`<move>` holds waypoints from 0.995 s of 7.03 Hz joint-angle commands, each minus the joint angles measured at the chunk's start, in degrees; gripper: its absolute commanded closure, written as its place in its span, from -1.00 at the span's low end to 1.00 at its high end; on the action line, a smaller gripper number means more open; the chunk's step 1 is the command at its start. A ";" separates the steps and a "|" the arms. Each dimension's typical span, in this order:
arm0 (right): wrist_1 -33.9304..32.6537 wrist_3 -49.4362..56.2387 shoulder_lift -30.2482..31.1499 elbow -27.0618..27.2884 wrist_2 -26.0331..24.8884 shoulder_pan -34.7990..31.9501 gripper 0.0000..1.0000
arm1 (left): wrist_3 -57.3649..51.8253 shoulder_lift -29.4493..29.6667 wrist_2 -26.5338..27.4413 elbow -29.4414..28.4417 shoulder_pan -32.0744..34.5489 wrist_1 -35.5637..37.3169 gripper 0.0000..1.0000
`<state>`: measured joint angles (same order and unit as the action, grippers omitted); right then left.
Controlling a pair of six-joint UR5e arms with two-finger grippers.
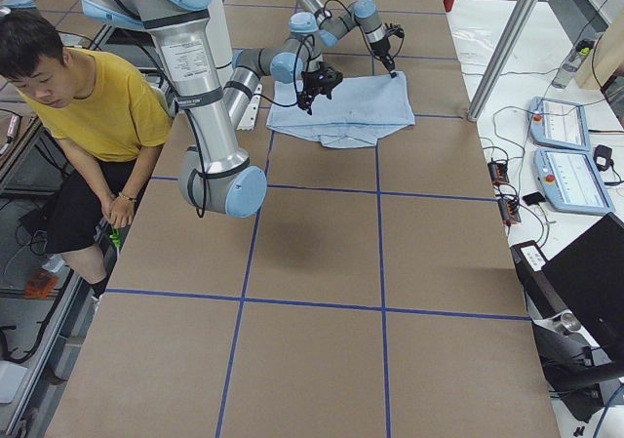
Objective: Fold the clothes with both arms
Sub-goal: 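Turn the shirt lengthwise with both grippers and release it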
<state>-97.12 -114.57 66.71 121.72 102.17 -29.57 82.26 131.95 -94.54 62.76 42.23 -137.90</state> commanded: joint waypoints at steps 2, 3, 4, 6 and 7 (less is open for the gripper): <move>8.49 0.84 -0.87 -4.64 -3.88 1.35 -1.00 | -3.67 2.26 -0.21 -5.81 1.10 -3.34 -0.16; 8.44 4.93 -1.66 -6.39 -6.78 4.23 -1.00 | -4.12 1.21 -0.82 -3.20 1.45 -2.91 -0.24; 8.09 14.37 -1.49 -6.67 -10.47 9.04 -1.00 | -4.13 -4.11 -4.83 3.35 1.46 -2.91 -0.24; 6.16 31.68 -1.67 -7.64 -16.73 16.19 -1.00 | -5.44 -9.33 -7.15 9.91 1.63 -2.73 -0.24; 6.07 41.35 -2.19 -8.08 -16.74 16.99 -1.00 | -5.45 -9.35 -7.15 9.75 1.55 -2.73 -0.24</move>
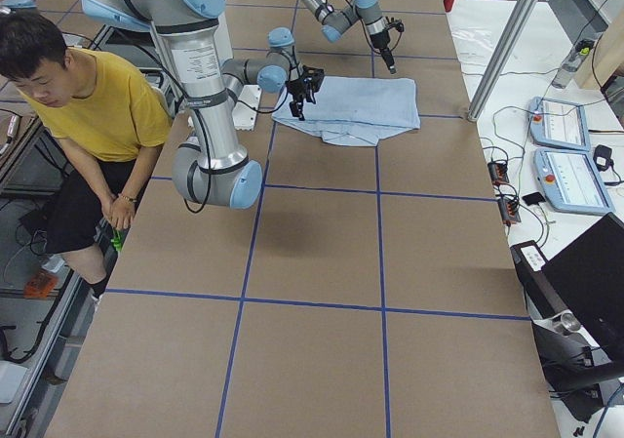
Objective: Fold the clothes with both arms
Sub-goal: 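Turn the shirt lengthwise with both grippers and release it, then move the right gripper along the shirt's near edge to its near corner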
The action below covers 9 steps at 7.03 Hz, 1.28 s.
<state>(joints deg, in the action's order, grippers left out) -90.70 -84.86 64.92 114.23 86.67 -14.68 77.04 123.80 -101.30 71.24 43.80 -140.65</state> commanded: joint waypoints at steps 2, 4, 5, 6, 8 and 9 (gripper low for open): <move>-3.58 20.99 -3.63 -3.56 -1.41 2.29 -1.00 | -0.22 -1.81 -0.30 1.27 0.06 0.03 -0.24; -9.48 26.23 -7.94 -5.76 -4.90 4.12 -1.00 | -0.22 -2.24 -0.12 1.36 0.06 0.38 -0.24; -9.50 26.49 -10.05 -9.43 -6.23 4.83 -1.00 | -0.22 -2.25 -0.12 1.36 0.06 0.38 -0.25; -9.50 28.24 -12.77 -12.69 -6.68 4.93 -1.00 | -0.22 -2.33 -0.12 1.36 0.06 0.38 -0.25; -9.50 28.96 -12.71 -13.42 -6.69 5.28 -1.00 | -0.22 -2.42 -0.12 1.36 0.06 0.38 -0.26; -9.59 28.96 -12.01 -13.42 -6.69 5.45 -1.00 | -0.22 -2.42 -0.12 1.36 0.06 0.38 -0.26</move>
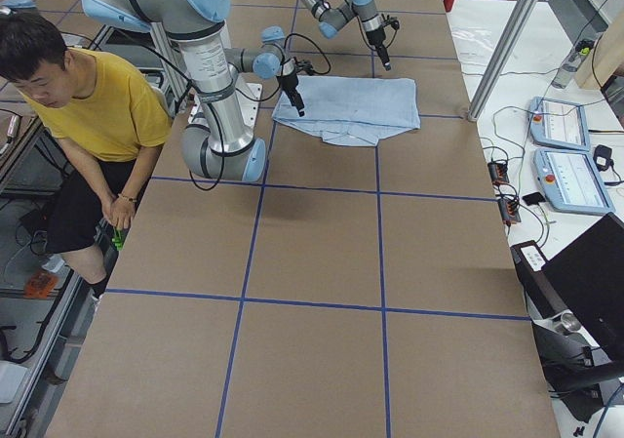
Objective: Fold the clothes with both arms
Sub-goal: 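Move the right gripper along the shirt's near edge to its near corner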
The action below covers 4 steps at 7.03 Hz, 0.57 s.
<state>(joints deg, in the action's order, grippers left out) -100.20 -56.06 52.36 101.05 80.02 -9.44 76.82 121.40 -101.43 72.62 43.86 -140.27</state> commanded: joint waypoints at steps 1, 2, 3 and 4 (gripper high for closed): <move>0.01 0.16 1.16 -0.68 -0.04 0.21 -1.00 | 0.00 -0.02 0.00 -0.03 0.00 0.00 -0.26; 0.01 0.51 1.69 -0.34 0.13 -0.31 -1.00 | 0.00 -0.02 -0.09 -0.03 0.00 0.00 -0.26; 0.27 1.13 3.52 0.54 0.31 -1.10 -1.00 | 0.00 -0.02 -0.09 -0.03 0.00 0.00 -0.26; 0.01 4.00 5.63 3.94 1.18 -3.11 -1.00 | 0.00 -0.02 -0.09 -0.03 0.00 0.00 -0.26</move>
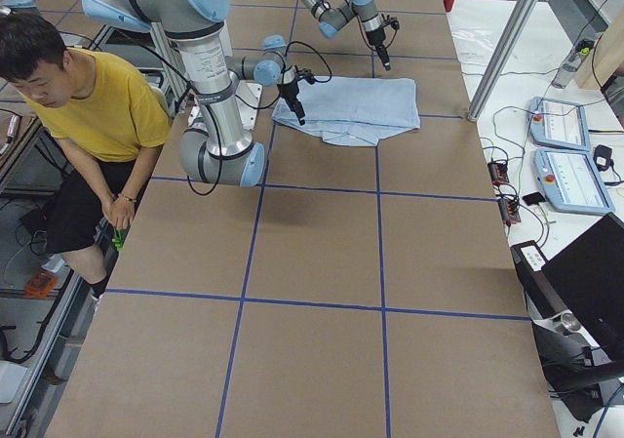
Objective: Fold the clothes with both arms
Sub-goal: 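Move the right gripper along the shirt's near edge to its near corner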
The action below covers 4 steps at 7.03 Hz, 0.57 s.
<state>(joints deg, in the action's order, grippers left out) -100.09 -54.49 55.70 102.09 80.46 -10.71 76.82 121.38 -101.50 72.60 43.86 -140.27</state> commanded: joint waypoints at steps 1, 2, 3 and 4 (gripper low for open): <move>0.33 4.81 9.35 6.33 0.84 -2.20 -1.00 | 0.00 0.00 -0.01 0.09 0.00 -0.09 -0.26; 0.16 4.92 15.17 12.37 1.19 -2.90 -1.00 | -0.09 0.09 -0.01 0.09 0.00 -0.09 -0.26; -0.02 4.92 18.97 13.91 1.80 -3.43 -1.00 | -0.09 0.18 -0.27 1.05 0.09 0.00 -0.26; 0.41 3.96 20.57 14.44 1.63 -4.05 -1.00 | -0.09 0.09 -0.27 2.10 0.18 0.00 -0.26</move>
<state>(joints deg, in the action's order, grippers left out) -99.94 -49.93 72.92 114.81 81.97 -14.01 76.74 121.49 -101.69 73.58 43.95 -140.30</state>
